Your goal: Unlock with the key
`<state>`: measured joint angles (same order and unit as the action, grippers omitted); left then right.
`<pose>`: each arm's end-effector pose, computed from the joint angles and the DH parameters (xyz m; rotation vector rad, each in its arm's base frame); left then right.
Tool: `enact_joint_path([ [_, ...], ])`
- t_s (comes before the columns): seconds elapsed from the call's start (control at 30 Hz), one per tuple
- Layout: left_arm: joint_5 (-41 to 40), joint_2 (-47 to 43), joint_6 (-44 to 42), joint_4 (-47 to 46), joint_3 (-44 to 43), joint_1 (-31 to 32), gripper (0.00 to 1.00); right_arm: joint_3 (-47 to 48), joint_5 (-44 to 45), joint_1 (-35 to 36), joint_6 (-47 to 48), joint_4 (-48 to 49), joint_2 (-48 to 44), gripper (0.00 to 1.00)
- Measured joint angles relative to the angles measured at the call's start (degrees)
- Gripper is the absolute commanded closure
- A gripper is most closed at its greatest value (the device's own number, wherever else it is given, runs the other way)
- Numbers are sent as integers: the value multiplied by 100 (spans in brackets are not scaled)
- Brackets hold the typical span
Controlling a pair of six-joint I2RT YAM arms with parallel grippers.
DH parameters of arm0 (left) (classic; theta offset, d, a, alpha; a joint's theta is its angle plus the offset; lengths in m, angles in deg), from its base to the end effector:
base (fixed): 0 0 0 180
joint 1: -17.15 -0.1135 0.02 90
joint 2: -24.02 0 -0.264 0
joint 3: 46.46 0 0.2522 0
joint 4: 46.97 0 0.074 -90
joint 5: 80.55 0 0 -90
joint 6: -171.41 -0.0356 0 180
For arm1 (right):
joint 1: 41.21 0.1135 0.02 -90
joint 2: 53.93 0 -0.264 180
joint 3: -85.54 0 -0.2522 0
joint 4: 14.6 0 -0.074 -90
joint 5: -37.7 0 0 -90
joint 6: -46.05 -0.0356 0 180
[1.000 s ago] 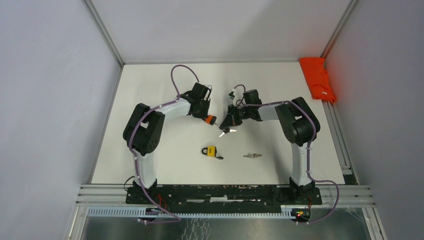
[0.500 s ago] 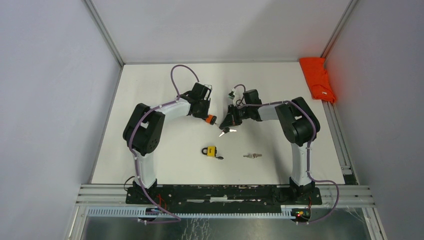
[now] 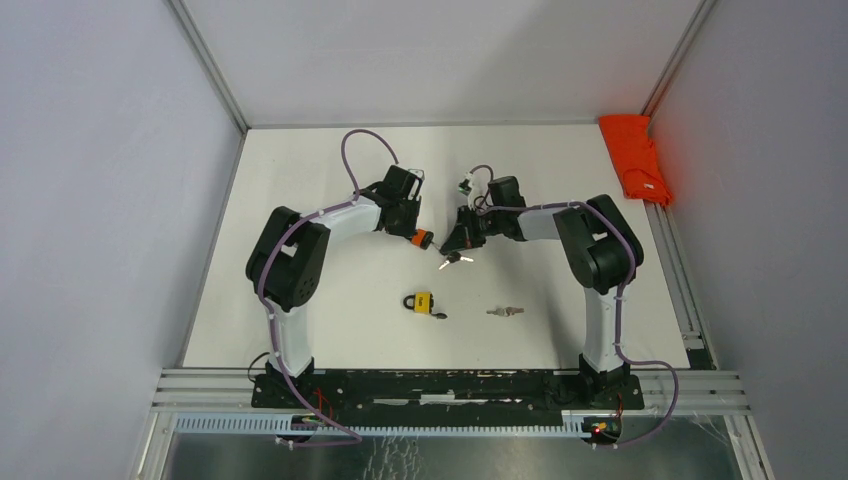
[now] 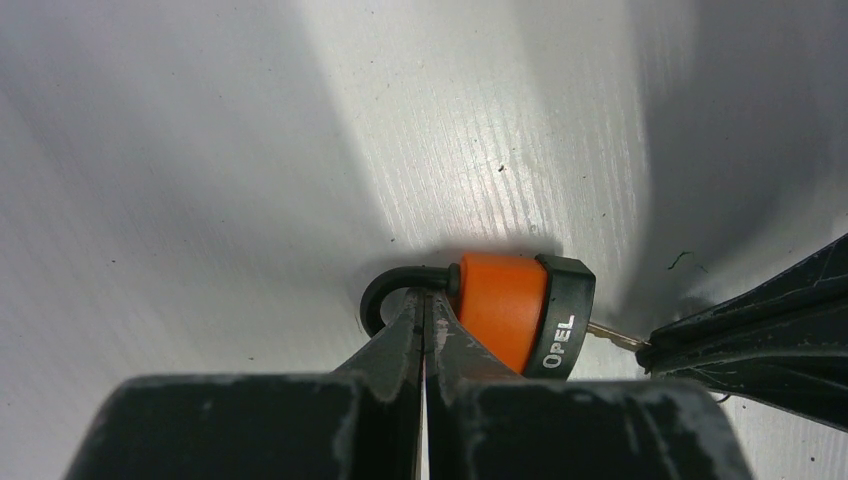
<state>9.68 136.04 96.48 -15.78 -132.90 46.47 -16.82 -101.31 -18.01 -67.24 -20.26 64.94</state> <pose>0.3544 -0.1992 0.1577 0.3228 2.5701 -0.2968 0.3604 0.1837 0.1074 -0.4347 2.4250 1.3935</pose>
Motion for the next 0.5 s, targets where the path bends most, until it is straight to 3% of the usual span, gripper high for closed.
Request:
enact_joint_path([
  [0.5,39,0,0,-2,0,0,98,9,-4,-13,-11,4,-2,100],
])
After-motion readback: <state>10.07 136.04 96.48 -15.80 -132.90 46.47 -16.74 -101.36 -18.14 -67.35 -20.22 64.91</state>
